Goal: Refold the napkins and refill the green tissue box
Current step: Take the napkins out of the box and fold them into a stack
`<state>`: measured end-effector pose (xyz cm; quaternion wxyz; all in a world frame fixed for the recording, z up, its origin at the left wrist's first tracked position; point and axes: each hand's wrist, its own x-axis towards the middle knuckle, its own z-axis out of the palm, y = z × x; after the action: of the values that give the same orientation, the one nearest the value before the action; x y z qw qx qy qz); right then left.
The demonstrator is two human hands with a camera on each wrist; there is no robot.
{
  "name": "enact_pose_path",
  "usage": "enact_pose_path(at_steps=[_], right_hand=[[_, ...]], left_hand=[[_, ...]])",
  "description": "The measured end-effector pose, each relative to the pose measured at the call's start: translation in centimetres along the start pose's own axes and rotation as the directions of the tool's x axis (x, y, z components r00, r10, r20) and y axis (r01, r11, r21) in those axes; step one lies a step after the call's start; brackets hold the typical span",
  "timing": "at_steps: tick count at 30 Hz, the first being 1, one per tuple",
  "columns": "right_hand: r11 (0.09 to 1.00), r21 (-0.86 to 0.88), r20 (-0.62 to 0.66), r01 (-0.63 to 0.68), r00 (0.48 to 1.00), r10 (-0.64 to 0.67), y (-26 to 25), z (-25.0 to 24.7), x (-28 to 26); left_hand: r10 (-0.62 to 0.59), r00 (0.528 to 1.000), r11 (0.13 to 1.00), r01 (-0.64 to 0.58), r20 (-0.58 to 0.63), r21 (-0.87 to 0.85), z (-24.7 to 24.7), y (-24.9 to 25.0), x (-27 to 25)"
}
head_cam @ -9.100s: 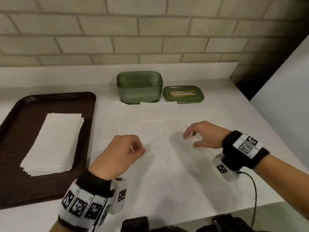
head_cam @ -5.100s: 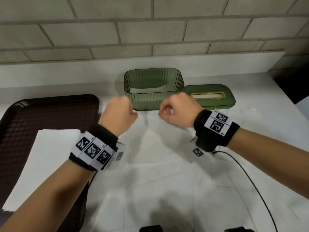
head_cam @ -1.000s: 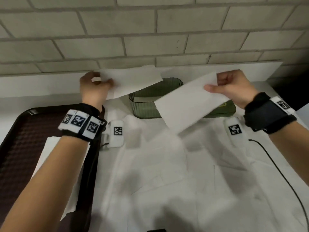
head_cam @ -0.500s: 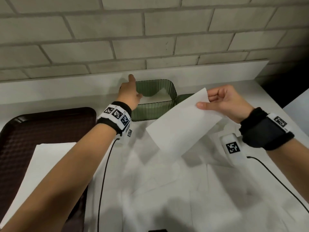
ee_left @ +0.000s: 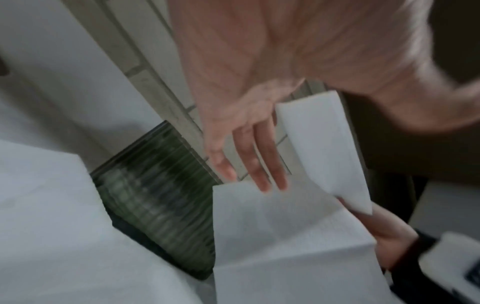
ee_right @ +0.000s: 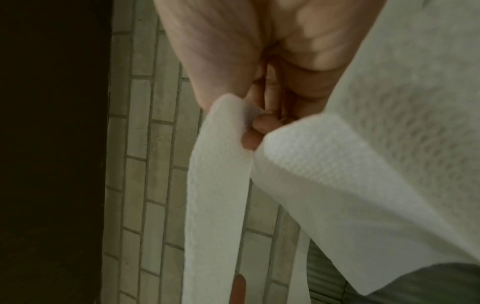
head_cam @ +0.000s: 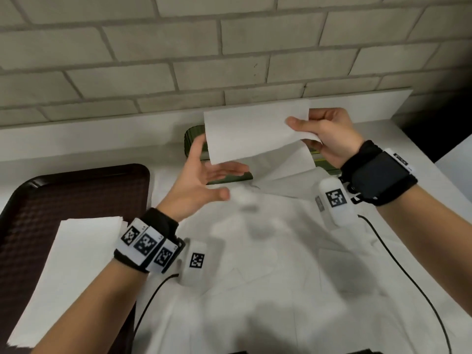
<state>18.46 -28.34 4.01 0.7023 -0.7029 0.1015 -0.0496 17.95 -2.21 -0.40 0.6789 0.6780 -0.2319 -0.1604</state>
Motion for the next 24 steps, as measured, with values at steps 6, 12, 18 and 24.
enact_pose_path(at_steps=[6,12,18,24], right_hand=[[0.995,0.062,0.018,-0.075,0.997,0.074,0.1,0.5,0.3],[0.982,0.168,0.036,-0.081,0.996,0.076,-1.7,-0.1,-0.1],[0.966,0.255,-0.014,-0.047,0.999,0.052,-1.9,-1.6,0.7],[0.96,0.275,-0.065,-0.061,0.995,0.081,-1.0,-1.9,1.6]], left_hand=[[0.018,0.988,0.973,0.018,-0.153,0.23,0.1,-2.0,2.0],[-0.051,0.988,0.968,0.084,-0.144,0.238,0.9,-2.4,4.8],[-0.137,0.987,0.99,0.134,-0.082,-0.045,2.3,-1.6,4.3],[-0.301,0.949,0.9,0.25,-0.094,-0.358,2.4,-1.7,1.9]])
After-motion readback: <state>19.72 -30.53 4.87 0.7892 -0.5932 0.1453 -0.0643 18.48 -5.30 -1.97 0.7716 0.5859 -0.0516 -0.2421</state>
